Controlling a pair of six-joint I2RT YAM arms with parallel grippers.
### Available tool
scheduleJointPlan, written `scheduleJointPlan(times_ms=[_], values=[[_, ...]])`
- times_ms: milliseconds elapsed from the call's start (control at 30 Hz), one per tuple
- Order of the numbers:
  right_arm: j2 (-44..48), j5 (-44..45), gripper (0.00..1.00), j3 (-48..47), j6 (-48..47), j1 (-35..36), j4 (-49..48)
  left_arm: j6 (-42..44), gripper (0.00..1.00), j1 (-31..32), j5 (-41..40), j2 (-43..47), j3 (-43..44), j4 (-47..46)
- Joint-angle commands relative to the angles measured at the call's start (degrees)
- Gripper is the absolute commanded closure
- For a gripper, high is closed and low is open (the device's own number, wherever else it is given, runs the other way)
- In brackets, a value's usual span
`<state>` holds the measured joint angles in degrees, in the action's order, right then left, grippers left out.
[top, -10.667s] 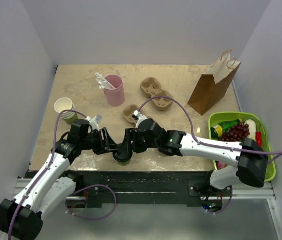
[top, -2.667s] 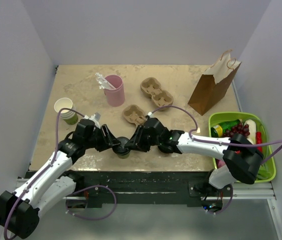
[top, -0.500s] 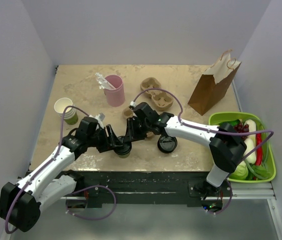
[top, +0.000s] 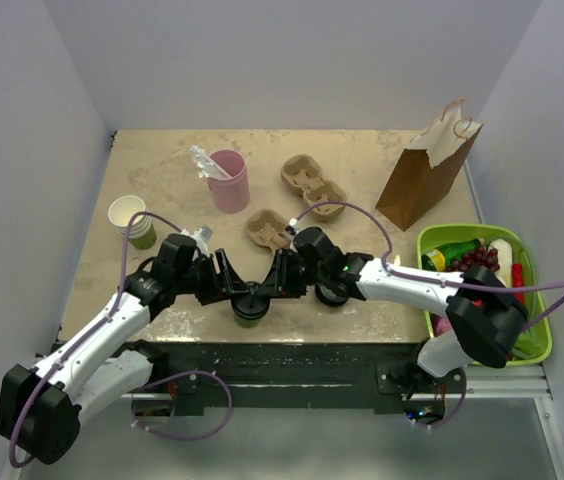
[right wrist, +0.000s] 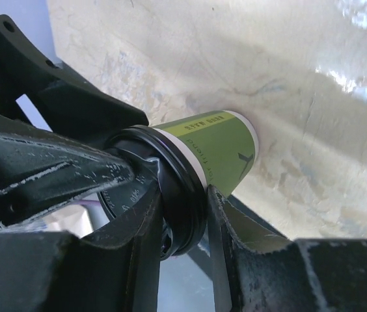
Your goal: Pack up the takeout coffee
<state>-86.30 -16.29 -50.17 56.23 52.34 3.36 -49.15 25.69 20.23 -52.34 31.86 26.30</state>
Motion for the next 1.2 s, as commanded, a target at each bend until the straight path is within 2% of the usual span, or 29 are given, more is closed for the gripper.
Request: scheduleJointPlan(times_ms=[0, 67, 133, 167, 267, 500, 600, 800, 933, 1067, 1100, 1133, 1167], values=[[3.41, -1.38, 0.99, 4.90, 8.37, 0.93, -3.08, -0.51, 0.36, -0.20, -1.60, 1.27, -1.62, -2.13], [4.38, 0.55, 0.84, 4.39, 7.76, 0.93, -2.57, -0.60, 0.36, -0.29, -0.90, 1.79, -2.06, -2.48], [5.27, 1.88, 0.75, 2.28, 6.18, 0.93, 0.50, -0.78, 0.36, -0.29, -0.89, 1.97, -2.32, -2.49], [5.61, 2.32, 0.65, 1.58, 4.70, 0.93, 2.34, -0.52, 0.36, -0.29, -0.63, 2.32, -2.33, -2.31], [6.93, 2.58, 0.51, 0.25, 3.11, 0.93, 4.11, -0.34, 0.36, -0.29, -0.45, 3.29, -2.68, -2.31], [9.13, 3.82, 0.39, 0.60, 1.52, 0.93, 4.99, 0.63, 0.29, -0.29, 0.95, 5.31, -1.27, -1.70], [8.34, 2.32, 0.35, -0.10, 0.29, 1.01, 4.82, 1.77, 0.22, -0.29, 1.22, 6.19, -0.04, -0.38], [5.88, -0.93, 0.33, -3.17, -4.89, 2.59, 4.64, 3.35, 0.00, -0.29, -1.68, 7.60, 2.24, 4.10], [4.13, -0.41, 0.29, -6.86, -9.90, 4.88, 8.33, 3.44, 0.00, -0.29, -3.35, 7.51, 4.26, 6.38], [3.68, -1.28, 0.23, -7.48, -10.70, 5.50, 8.42, 3.97, 0.00, -0.29, -5.54, 8.12, 7.16, 10.51], [3.77, -0.85, 0.20, -7.57, -10.79, 5.50, 8.51, 3.97, 0.00, -0.29, -6.16, 8.56, 7.60, 11.65], [3.86, -0.24, 0.10, -7.57, -10.87, 5.50, 8.77, 3.80, 0.00, -0.29, -7.30, 9.52, 7.95, 13.67], [4.03, 0.29, 0.07, -7.66, -11.22, 5.58, 8.86, 3.71, 0.00, -0.29, -7.74, 10.14, 8.57, 14.56]])
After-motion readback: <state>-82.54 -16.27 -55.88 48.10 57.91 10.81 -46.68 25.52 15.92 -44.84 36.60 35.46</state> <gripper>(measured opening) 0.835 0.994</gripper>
